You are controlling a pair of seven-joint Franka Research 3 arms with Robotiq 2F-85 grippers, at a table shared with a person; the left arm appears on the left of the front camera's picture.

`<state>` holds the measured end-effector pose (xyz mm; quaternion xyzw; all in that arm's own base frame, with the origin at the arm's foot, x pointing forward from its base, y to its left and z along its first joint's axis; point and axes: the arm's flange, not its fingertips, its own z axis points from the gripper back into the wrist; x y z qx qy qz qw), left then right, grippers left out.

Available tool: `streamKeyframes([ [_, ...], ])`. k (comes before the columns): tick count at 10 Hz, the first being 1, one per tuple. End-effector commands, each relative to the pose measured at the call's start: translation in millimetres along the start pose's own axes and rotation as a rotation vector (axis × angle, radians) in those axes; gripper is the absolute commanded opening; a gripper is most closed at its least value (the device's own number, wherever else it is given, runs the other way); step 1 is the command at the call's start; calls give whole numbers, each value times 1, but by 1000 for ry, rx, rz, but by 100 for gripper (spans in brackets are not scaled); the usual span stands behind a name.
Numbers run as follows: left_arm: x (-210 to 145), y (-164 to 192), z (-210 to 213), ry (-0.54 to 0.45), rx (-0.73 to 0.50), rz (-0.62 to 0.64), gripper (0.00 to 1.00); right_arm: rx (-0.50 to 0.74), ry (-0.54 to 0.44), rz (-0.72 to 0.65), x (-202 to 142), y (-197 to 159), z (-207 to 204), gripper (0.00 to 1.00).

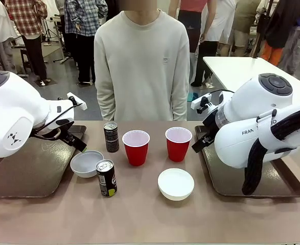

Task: Prepare tableware on both trays.
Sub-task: Pick up a Picnic Bowl from the table and place it on a Handle tray.

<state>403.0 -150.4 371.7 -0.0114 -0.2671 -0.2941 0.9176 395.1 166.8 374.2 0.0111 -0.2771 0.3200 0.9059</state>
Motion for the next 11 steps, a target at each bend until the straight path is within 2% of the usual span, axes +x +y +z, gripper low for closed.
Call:
streamKeyframes([
  [1,0,0,0,0,0,0,100,0,-1,0,0,0,0,100],
  [5,0,0,0,0,0,0,100,0,0,0,0,0,0,100],
  [6,-5,-3,28,2,22,-51,100,-33,49,12,0,11,14,100],
  [8,-41,-19,91,102,-64,-102,100,-4,190,-61,-34,36,71,100],
  [9,-62,-27,107,169,-81,-137,100,76,218,-48,-62,48,95,100],
  [11,-105,-43,118,267,-164,-171,100,158,285,-101,-118,72,130,100],
])
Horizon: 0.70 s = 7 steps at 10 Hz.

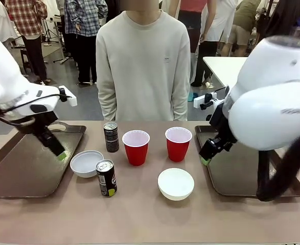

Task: Prepare tableware on both trays.
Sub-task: Pick up a Picnic Bowl from the table and place it on a Handle tray.

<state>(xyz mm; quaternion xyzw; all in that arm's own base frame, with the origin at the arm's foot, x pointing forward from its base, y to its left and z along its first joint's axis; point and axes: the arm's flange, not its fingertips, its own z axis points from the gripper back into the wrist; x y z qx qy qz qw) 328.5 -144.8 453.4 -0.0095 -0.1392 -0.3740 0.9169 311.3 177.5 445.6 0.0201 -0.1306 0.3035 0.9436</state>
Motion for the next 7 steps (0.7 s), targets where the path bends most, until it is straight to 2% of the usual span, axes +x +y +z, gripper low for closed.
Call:
streamKeyframes([
  [1,-96,-38,-14,36,-67,-37,100,61,-4,-26,-126,30,1,100],
  [2,-101,-44,-12,29,-61,-20,100,29,-22,-33,-131,32,3,100],
  [3,-96,-38,-11,-8,38,41,100,-192,11,-36,-120,21,0,100],
  [4,-18,-13,21,63,-52,-23,100,47,19,-2,-25,22,45,100],
  [5,-18,-13,21,63,-52,-23,100,47,19,-2,-25,22,45,100],
  [6,-20,-13,32,43,-32,-6,100,-31,8,-8,-34,22,62,100],
  [7,-16,14,23,-14,-234,57,100,358,-22,10,-33,0,52,100],
])
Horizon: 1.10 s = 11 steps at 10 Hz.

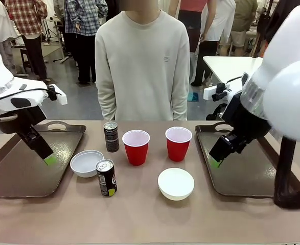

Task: Prepare tableware on both trays.
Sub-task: Pick up a Picnic Bowl from the table and place it on a Handle tray.

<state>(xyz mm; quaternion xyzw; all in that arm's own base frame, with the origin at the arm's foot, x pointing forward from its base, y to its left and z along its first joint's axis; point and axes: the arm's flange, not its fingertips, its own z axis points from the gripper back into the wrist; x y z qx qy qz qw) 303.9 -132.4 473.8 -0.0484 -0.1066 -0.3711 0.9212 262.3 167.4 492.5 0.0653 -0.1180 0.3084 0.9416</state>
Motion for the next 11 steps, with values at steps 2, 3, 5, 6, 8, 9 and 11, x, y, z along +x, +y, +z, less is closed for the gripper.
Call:
streamKeyframes([
  [2,-33,77,22,-270,-414,158,100,661,-194,-164,-51,-96,18,100],
  [3,-46,100,21,-357,-558,197,100,812,-307,-229,-74,-127,23,100],
  [5,-75,137,15,-434,-723,347,100,1002,-450,-395,-114,-168,17,100],
  [6,-94,152,11,-449,-743,442,100,1034,-471,-496,-133,-180,13,100],
  [8,-117,172,7,-449,-759,579,100,1062,-486,-614,-151,-189,8,100],
  [9,-121,172,2,-419,-725,625,100,1019,-458,-627,-150,-187,5,100],
  [11,-118,172,0,-380,-657,633,100,937,-374,-630,-135,-176,3,100],
])
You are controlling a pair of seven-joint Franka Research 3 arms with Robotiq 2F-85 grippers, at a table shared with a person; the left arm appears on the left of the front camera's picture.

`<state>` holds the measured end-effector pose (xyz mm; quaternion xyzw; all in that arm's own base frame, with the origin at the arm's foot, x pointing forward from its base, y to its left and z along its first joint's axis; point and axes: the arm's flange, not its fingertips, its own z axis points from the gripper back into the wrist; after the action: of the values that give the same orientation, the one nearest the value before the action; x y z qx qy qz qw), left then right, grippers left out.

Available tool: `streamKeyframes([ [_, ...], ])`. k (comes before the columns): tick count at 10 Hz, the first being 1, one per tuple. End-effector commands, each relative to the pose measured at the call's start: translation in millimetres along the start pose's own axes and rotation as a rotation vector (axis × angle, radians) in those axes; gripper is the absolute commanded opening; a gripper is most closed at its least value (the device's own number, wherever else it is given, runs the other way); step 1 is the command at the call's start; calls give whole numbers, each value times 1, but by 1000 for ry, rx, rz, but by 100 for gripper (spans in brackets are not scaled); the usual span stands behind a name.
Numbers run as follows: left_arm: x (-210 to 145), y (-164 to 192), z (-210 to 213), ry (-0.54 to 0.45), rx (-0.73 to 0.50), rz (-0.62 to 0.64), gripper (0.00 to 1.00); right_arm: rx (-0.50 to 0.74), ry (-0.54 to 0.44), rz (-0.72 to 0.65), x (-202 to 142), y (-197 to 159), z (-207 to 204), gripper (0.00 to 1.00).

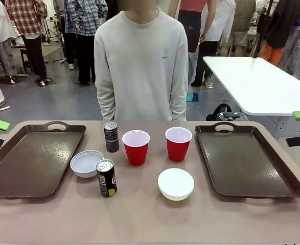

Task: Prepare tableware on both trays.
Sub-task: Pick up a Picnic Bowl from the table and place it on a Handle tray.

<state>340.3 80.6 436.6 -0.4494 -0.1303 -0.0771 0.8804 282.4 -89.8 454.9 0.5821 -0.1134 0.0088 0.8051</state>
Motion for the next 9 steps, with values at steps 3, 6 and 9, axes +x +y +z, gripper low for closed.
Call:
streamKeyframes([
  [3,-6,-19,3,-19,79,-8,100,-114,71,1,-25,15,-51,100],
  [6,-18,-24,8,-18,121,-53,100,-215,116,67,-28,21,-56,100],
  [9,-4,-18,8,-22,69,-26,100,-151,119,45,2,26,-43,100],
])
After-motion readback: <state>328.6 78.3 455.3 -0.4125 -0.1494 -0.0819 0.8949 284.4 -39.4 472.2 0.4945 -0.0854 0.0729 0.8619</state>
